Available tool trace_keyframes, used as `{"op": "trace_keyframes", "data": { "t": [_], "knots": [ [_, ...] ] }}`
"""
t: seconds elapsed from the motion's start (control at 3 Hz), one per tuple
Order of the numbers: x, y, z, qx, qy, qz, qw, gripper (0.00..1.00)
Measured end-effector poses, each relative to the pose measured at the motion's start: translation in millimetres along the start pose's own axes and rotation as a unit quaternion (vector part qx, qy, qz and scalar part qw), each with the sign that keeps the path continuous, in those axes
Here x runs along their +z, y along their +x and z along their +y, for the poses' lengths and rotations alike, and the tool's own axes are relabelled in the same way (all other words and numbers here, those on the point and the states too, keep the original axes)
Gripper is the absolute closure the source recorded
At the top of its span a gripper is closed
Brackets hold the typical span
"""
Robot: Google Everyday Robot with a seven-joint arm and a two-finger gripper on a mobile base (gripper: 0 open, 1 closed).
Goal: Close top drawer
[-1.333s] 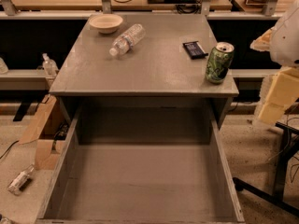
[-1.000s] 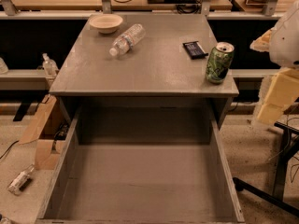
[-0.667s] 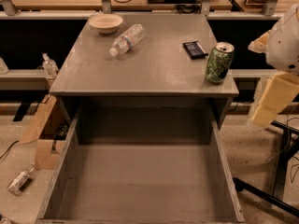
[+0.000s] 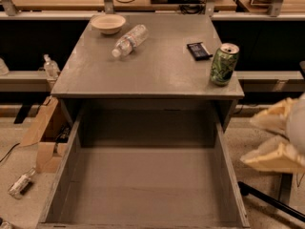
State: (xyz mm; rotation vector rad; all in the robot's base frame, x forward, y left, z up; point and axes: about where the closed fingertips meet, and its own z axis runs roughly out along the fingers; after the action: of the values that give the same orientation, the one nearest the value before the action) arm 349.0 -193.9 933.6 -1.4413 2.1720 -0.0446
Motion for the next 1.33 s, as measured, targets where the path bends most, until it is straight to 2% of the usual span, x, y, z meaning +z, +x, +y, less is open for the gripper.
{"op": "trace_keyframes", "data": {
  "t": [0.33, 0.67, 1.0, 1.33],
  "knots": [
    [30.6, 43.0, 54.2, 0.036, -0.032, 0.008, 0.9988, 0.74],
    [87.6, 92.7, 114.5, 0.067, -0.108, 0.033, 0.9914, 1.0],
    [89.0, 94.5, 117.4, 0.068, -0.111, 0.034, 0.9909, 1.0],
    [105.0, 88.5, 128.3, 0.065, -0.124, 0.023, 0.9899, 1.0]
  ]
}}
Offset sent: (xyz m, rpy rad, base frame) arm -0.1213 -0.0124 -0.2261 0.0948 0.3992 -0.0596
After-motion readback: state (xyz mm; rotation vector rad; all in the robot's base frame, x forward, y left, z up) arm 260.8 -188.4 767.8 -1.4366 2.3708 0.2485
